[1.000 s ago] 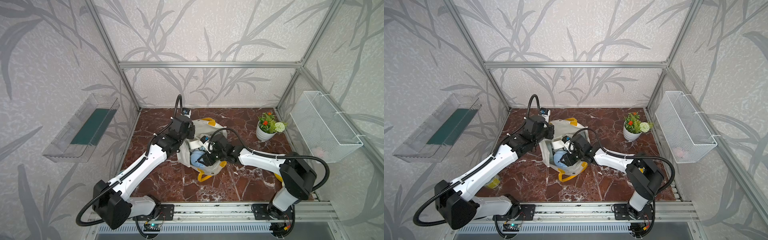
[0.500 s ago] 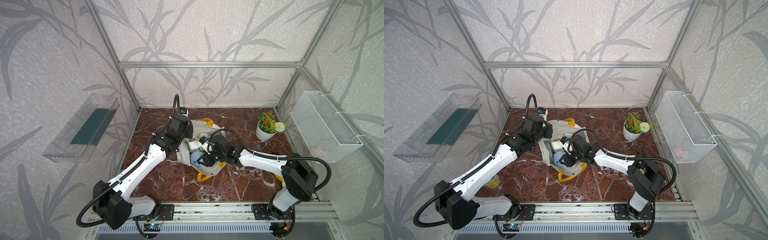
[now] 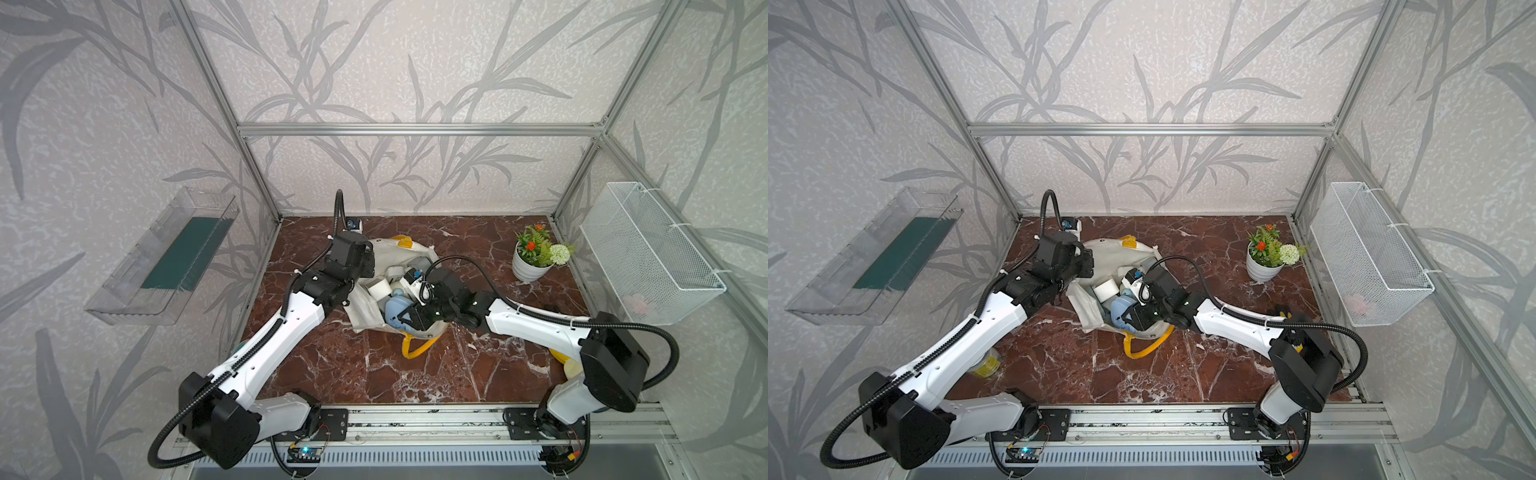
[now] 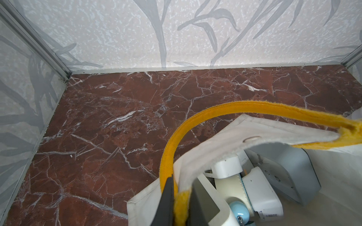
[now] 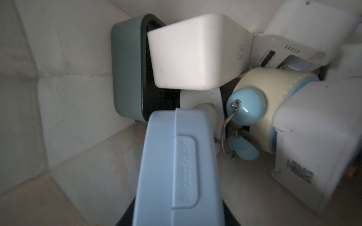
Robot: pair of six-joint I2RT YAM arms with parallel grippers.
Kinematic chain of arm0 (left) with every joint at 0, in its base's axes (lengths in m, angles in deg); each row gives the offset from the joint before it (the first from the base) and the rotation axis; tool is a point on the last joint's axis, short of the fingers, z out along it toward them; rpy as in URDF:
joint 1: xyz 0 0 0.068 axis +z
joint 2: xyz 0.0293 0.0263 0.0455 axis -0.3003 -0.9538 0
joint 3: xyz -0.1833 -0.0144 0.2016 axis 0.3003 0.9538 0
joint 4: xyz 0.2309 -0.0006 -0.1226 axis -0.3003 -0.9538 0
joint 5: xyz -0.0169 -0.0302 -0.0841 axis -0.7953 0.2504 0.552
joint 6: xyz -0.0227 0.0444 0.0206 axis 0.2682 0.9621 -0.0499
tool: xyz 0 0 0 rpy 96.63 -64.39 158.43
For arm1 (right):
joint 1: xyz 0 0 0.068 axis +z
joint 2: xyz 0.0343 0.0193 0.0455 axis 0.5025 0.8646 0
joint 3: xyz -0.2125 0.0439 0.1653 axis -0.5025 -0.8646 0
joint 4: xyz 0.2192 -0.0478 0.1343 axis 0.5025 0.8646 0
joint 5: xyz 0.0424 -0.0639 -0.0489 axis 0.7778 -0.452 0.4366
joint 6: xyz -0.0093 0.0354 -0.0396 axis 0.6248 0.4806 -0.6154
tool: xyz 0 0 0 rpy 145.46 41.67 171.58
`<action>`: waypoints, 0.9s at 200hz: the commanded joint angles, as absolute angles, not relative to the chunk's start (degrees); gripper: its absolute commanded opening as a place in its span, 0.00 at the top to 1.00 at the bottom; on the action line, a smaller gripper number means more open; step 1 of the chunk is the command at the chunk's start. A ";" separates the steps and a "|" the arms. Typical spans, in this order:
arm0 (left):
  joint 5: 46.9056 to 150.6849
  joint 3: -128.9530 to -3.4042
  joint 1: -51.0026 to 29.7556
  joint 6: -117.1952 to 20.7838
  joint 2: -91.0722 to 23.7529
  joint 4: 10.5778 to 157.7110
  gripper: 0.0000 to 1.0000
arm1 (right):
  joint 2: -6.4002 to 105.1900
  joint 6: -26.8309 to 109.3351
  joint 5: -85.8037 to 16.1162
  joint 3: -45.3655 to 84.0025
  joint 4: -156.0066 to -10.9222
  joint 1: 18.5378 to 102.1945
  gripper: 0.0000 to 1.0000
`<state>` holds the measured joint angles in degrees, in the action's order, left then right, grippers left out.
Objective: Take the alarm clock out of the canvas bag
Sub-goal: Pick up the alarm from the canvas bag.
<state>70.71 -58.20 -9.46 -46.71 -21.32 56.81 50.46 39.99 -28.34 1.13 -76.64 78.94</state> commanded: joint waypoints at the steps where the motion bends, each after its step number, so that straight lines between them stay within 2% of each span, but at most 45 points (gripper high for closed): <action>1: 67.76 -58.11 -8.83 -48.56 -19.39 57.73 1.00 | 46.81 40.02 -30.23 1.28 -76.19 79.21 0.77; 78: 67.92 -57.76 -8.32 -48.91 -19.22 57.77 1.00 | 42.00 37.97 -32.41 2.59 -74.53 79.21 0.81; 180: 69.34 -57.85 -8.20 -49.78 -19.41 58.40 1.00 | 31.42 35.14 -39.53 0.27 -77.72 78.43 0.81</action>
